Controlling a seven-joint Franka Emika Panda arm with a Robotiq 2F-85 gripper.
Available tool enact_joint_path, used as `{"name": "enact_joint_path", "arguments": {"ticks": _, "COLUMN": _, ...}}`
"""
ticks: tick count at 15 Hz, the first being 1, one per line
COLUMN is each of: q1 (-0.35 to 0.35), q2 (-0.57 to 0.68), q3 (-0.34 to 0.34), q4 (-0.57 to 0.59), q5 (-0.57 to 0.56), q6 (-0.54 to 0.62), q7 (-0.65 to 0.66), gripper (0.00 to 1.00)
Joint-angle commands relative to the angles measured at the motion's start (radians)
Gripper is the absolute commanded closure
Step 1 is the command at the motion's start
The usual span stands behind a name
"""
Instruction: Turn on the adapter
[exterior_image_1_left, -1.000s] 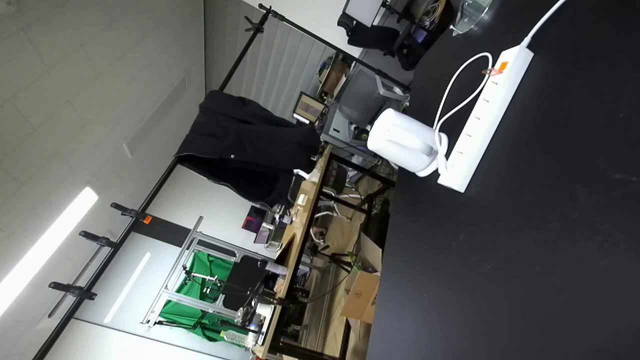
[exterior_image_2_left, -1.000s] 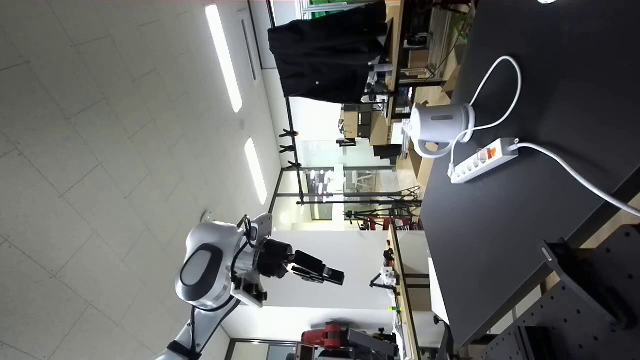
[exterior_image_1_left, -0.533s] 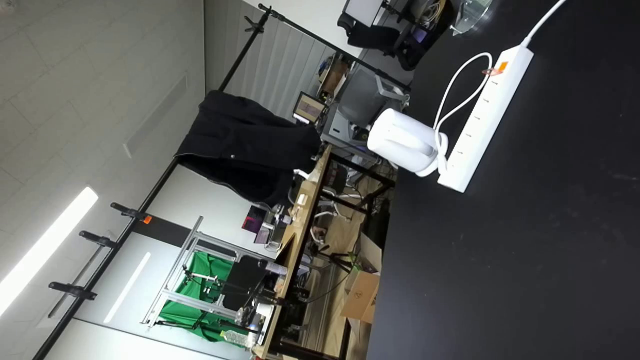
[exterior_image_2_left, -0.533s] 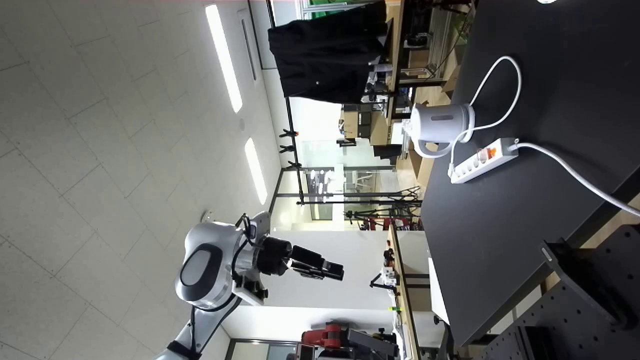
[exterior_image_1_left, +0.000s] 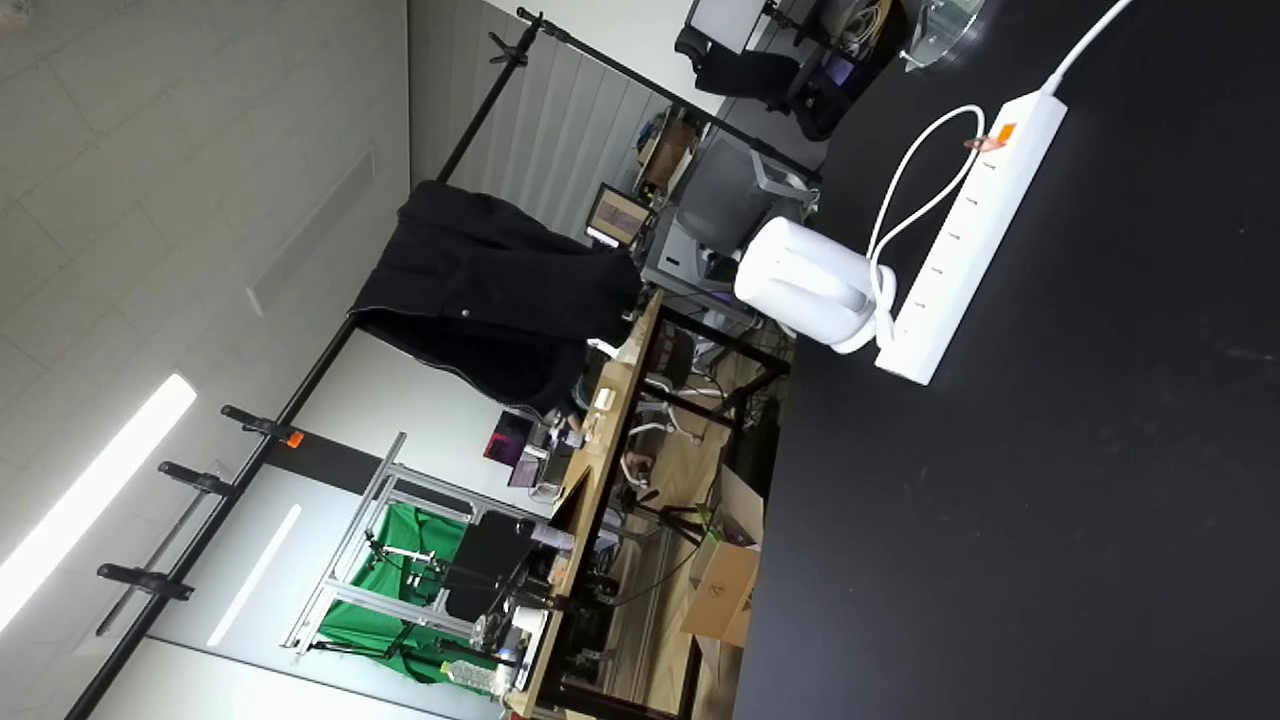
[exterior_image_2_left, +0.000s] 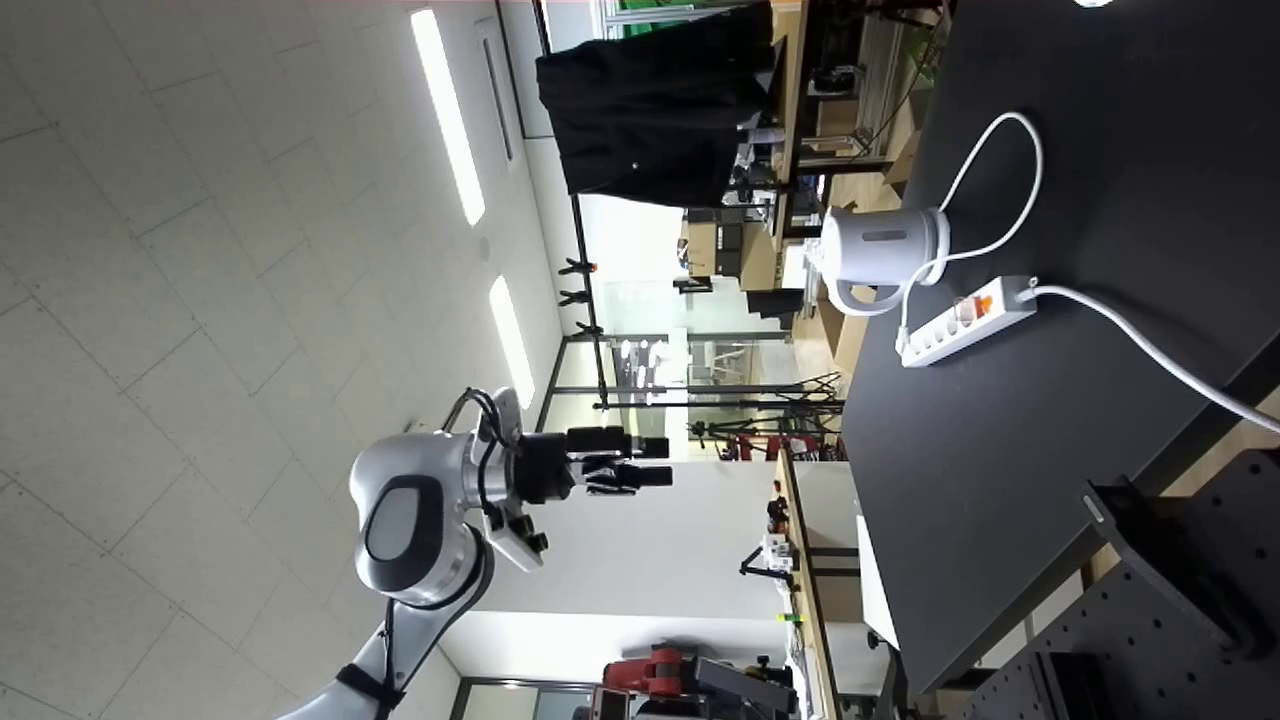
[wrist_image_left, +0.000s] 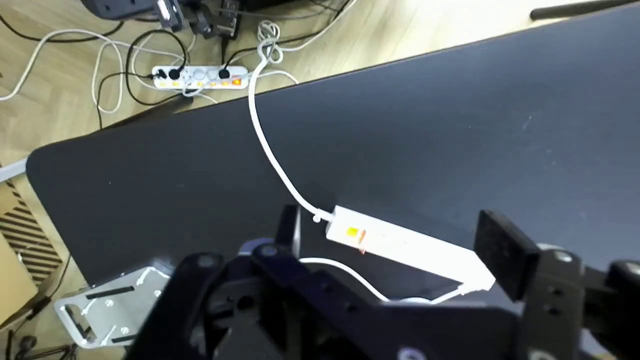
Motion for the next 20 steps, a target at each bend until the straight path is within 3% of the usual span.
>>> {"name": "enact_joint_path", "arguments": {"ticks": 1, "q1": -0.006, "q2": 0.097, "q3": -0.019, "q4": 0.029, "q5": 0.022, "q6": 0.123, "q7": -0.014, "gripper": 0.3}}
{"name": "enact_joint_path", "arguments": {"ticks": 2, "q1": -0.004, "q2": 0.131, "q3": -0.022, "q4": 0.038, "q5": 0.029, "q6": 0.156, "q7": -0.012, "gripper": 0.3}}
{"name": "enact_joint_path", "arguments": {"ticks": 3, "q1": -0.001, "q2": 0.17, "q3": -0.022, "q4": 0.051, "q5": 0.038, "q6": 0.185, "q7": -0.008, "gripper": 0.36}}
{"name": "enact_joint_path", "arguments": {"ticks": 12, "q1": 0.017, "q2": 0.495, "q3": 0.008, "q4": 0.245, "q5": 0.12, "q6": 0.335, "q7": 0.024, "gripper": 0.99}}
{"name": "enact_joint_path", "arguments": {"ticks": 14, "q1": 0.02, "q2": 0.561, "q3": 0.02, "q4": 0.315, "q5": 0.112, "q6": 0.268, "q7": 0.026, "gripper": 1.0}}
{"name": "enact_joint_path", "arguments": {"ticks": 15, "q1": 0.012, "q2": 0.485, "q3": 0.013, "q4": 0.222, "q5": 0.105, "q6": 0.329, "q7": -0.001, "gripper": 0.94}}
{"name": "enact_joint_path", "arguments": {"ticks": 16, "q1": 0.014, "q2": 0.515, "q3": 0.017, "q4": 0.25, "q5": 0.105, "q6": 0.313, "q7": 0.0, "gripper": 0.99}}
{"name": "enact_joint_path", "arguments": {"ticks": 20, "q1": 0.017, "q2": 0.56, "q3": 0.02, "q4": 0.29, "q5": 0.105, "q6": 0.301, "q7": 0.0, "gripper": 0.99}}
